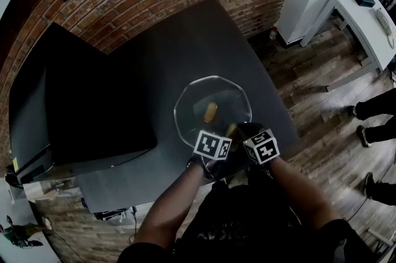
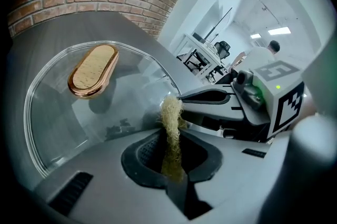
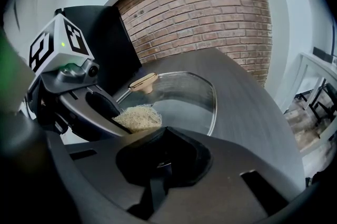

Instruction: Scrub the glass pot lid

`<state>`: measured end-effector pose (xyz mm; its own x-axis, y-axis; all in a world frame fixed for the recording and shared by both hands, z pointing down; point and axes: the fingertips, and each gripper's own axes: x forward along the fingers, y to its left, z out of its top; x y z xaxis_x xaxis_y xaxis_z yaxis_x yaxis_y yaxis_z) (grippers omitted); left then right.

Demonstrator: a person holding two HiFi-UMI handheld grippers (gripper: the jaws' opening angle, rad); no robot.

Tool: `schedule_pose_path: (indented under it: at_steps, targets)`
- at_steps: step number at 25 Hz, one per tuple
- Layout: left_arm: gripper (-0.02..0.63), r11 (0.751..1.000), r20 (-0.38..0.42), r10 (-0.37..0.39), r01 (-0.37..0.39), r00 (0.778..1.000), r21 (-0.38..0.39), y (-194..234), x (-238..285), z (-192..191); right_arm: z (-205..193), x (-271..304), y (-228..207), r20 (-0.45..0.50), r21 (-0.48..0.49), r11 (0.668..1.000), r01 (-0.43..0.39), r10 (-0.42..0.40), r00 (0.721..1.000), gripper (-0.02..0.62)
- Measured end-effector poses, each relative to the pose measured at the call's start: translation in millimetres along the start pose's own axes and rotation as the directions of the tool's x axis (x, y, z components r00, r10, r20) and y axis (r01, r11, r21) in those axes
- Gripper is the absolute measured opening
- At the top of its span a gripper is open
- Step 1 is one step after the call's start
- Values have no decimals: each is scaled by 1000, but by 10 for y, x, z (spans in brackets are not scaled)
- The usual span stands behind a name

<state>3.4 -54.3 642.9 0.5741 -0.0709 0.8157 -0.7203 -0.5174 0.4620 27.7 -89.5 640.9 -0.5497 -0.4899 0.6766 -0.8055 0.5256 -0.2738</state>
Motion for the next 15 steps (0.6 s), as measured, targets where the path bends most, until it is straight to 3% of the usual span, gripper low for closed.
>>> schedule_pose_path:
  at_steps: [4, 9, 15]
  targets:
    - [58, 1000, 21, -1, 1, 1000, 11, -18, 15, 18, -8, -11, -3, -12, 3, 1000, 5, -4, 1000, 18]
    - [58, 1000, 130, -23, 24, 991, -5, -20, -87, 17, 1, -14, -22, -4, 31, 999, -8, 8, 1000, 18]
    - [58, 999, 333, -40, 28, 942, 40, -58, -467, 173, 249, -230, 58, 118, 9, 1000, 23, -24, 993, 18]
